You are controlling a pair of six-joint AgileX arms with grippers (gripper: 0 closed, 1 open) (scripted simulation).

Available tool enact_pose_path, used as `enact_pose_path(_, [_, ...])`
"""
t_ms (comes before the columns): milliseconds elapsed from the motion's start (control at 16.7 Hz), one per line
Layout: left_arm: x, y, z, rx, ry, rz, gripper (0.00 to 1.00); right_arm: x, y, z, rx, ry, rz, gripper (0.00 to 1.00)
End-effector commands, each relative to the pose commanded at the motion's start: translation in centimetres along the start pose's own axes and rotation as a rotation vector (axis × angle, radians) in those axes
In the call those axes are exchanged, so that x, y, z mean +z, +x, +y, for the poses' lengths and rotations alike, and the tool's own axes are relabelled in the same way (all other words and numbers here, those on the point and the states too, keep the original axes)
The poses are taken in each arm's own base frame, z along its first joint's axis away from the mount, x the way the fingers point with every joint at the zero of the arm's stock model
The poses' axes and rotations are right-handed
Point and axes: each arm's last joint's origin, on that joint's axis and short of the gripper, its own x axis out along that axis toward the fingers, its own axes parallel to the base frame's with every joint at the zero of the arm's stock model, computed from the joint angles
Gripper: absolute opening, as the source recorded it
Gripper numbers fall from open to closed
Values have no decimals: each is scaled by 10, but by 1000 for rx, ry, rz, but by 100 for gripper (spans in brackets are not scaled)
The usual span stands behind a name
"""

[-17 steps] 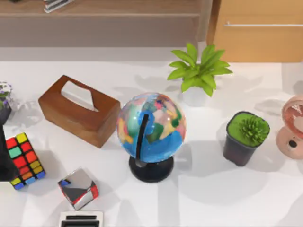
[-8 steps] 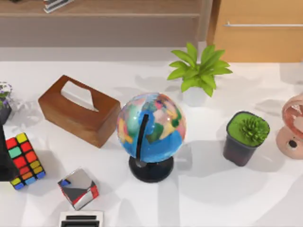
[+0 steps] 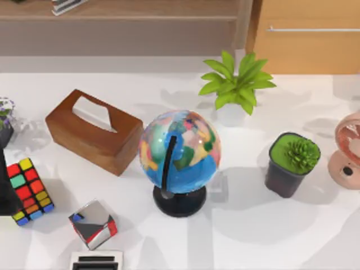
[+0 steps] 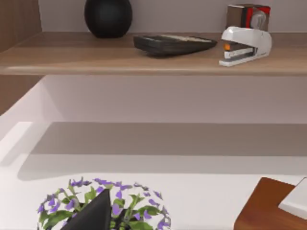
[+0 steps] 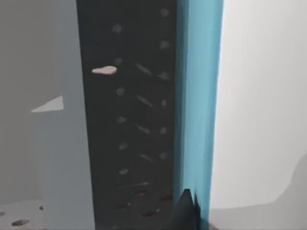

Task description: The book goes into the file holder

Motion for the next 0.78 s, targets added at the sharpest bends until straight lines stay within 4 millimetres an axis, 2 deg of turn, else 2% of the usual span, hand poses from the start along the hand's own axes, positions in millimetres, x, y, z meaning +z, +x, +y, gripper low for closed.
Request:
enact_pose_path(420, [0, 0, 0, 0, 0, 0, 100, 0, 0, 0, 0, 0, 0, 98])
enact_pose_path(780, [0, 0, 0, 0, 0, 0, 100, 0, 0, 0, 0, 0, 0, 100])
